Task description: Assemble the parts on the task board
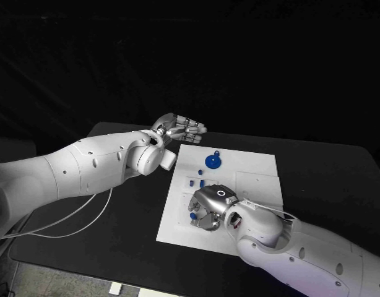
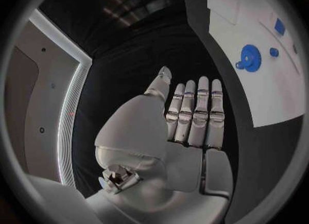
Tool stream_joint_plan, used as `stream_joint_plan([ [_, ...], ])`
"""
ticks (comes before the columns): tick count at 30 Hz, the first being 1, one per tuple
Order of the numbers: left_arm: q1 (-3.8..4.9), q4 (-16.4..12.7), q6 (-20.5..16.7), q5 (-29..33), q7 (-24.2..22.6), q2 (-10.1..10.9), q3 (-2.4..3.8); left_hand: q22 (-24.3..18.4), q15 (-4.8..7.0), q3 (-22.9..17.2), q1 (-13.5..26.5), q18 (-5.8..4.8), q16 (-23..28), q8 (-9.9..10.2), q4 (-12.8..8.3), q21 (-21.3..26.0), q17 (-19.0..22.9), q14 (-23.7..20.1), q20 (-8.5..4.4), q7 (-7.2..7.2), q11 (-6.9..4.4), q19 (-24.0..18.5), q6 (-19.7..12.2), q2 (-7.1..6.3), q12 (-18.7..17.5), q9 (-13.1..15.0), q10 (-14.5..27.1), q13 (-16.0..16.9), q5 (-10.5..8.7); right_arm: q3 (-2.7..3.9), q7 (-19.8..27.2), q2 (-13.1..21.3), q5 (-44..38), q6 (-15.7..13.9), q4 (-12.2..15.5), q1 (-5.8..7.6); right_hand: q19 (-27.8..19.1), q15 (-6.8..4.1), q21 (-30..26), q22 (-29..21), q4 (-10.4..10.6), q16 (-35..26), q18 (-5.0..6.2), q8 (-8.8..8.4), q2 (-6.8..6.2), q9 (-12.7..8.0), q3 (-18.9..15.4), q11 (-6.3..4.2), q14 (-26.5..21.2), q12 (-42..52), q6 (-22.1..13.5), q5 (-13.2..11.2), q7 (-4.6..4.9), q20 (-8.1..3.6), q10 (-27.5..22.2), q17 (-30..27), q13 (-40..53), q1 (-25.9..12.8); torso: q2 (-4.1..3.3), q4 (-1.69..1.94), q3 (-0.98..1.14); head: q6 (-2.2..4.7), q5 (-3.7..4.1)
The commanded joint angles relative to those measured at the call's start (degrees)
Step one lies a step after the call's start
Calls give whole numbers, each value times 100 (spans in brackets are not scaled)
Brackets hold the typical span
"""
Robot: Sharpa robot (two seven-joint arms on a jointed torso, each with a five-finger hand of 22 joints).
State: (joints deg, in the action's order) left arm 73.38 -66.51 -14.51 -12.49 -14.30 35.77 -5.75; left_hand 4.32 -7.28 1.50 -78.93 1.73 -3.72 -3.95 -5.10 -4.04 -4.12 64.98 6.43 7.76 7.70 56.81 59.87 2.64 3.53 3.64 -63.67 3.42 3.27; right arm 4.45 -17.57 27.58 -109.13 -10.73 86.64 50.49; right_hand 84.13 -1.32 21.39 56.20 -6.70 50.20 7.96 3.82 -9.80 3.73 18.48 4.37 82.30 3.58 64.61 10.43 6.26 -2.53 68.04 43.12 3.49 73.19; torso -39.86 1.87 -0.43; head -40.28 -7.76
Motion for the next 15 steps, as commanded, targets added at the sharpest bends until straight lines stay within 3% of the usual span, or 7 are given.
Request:
stream_joint_plan([
  [1,5,-12,98,25,-12,-9,7,-6,-20,28,4,-1,14,-4,-12,-21,4,-48,17,24,6,-36,-34,2,-9,-3,47,5,-34,-2,-6,5,74,-302,9,-3,223,37,59,-98,34,43,118,-27,-24,-5,-86,1,1,-19,-58,39,8,34,-54,-31,-7,87,-1,2,0,1,9],
  [9,5,-10,110,25,2,-5,7,-6,-20,28,4,-1,14,-4,-12,-21,4,-48,17,24,6,-36,-34,2,-9,-3,47,5,-34,-2,0,87,126,-489,84,-3,218,45,117,-241,72,50,125,-26,-70,-5,-167,19,-13,-16,-78,47,20,42,-130,-76,-6,125,0,8,0,11,26],
  [15,5,-11,112,25,1,7,6,-6,-20,28,4,-1,14,-4,-12,-21,4,-48,17,24,6,-36,-34,2,-9,-3,47,5,-34,13,108,315,424,-649,360,-3,212,43,166,-407,224,49,134,-23,-23,-5,-681,22,-15,-19,-137,-40,10,45,-168,-113,-5,219,1,0,-2,23,45],
])
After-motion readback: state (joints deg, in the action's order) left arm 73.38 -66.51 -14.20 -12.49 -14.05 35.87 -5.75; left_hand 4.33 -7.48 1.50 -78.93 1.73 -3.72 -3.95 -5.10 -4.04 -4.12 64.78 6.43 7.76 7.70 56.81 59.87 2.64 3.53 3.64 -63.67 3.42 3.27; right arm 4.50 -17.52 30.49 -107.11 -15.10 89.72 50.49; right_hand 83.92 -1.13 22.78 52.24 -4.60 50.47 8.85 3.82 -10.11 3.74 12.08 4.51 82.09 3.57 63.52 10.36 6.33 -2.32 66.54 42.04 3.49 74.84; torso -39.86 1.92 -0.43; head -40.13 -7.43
